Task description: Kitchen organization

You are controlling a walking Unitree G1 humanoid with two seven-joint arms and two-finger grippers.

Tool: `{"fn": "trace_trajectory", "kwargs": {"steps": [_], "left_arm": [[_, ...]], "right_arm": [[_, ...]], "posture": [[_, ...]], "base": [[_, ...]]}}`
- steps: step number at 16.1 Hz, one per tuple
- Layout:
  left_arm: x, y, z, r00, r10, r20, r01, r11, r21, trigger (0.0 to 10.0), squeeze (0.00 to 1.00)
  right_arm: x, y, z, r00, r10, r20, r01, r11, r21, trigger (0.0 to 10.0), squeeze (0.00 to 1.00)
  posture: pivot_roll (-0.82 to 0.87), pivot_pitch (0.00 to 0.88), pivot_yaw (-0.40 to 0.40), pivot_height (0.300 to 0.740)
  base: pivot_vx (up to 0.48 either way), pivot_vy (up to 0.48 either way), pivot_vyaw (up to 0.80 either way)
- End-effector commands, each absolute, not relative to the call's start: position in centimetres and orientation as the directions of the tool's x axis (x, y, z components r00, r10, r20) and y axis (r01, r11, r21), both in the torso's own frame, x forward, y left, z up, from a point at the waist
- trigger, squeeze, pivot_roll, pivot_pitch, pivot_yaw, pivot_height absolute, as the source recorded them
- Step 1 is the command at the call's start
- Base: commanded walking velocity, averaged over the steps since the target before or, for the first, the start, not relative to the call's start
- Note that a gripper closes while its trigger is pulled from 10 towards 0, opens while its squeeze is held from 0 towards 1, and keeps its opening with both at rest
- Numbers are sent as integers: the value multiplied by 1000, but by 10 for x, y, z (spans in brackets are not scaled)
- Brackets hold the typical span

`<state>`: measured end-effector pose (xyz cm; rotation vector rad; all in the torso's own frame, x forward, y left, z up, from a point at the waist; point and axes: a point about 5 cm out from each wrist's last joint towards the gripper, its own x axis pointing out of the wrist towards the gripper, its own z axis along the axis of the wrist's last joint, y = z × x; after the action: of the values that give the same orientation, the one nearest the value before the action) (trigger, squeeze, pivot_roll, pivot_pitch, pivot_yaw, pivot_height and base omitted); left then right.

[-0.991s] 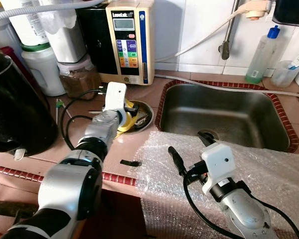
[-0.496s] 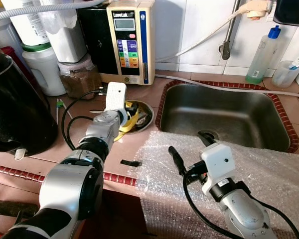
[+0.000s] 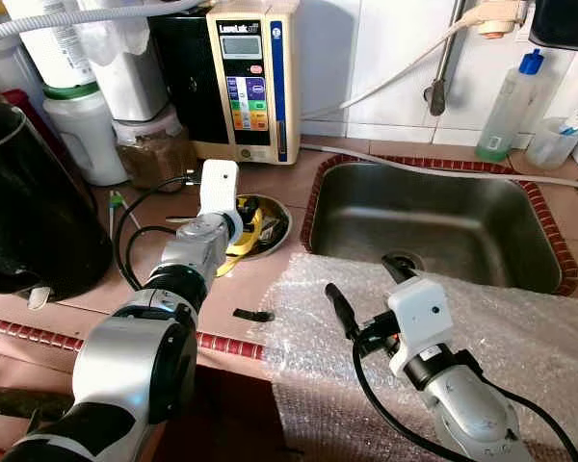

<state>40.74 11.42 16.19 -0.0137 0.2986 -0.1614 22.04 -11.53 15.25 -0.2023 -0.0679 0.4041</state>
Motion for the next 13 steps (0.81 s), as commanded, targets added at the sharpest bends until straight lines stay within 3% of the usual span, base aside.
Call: {"fn": "trace_trajectory", "kwargs": {"steps": [1, 2, 3, 4, 7, 13], "left_arm": [[410, 120, 168, 953, -150, -264, 147, 989, -30, 0, 0], [412, 122, 177, 963, -148, -226, 154, 988, 7, 10000, 0], [414, 124, 183, 967, -153, -203, 162, 986, 29, 10000, 847], [414, 126, 184, 965, -167, -201, 178, 983, 36, 10000, 1000], [413, 130, 183, 961, -192, -199, 200, 980, 22, 10000, 1000], [409, 161, 170, 957, -106, -270, 136, 986, 95, 10000, 1000]], "right_arm": [[221, -114, 153, 917, 397, 30, -383, 900, -208, 10000, 0], [221, -115, 152, 918, 395, 30, -381, 901, -208, 10000, 0], [221, -115, 152, 919, 394, 29, -380, 901, -207, 10000, 0], [220, -114, 152, 918, 396, 28, -382, 901, -206, 10000, 0], [221, -114, 151, 916, 400, 26, -386, 899, -206, 10000, 0], [223, -114, 151, 913, 408, 25, -394, 894, -212, 10000, 0]], "posture": [[-19, 0, 103, 740], [-18, 0, 104, 740], [-15, 0, 101, 740], [-11, 0, 98, 740], [-5, 0, 94, 740], [6, 0, 86, 740]], "base": [[0, 0, 0], [0, 0, 0], [0, 0, 0], [0, 0, 0], [0, 0, 0], [0, 0, 0]]}}
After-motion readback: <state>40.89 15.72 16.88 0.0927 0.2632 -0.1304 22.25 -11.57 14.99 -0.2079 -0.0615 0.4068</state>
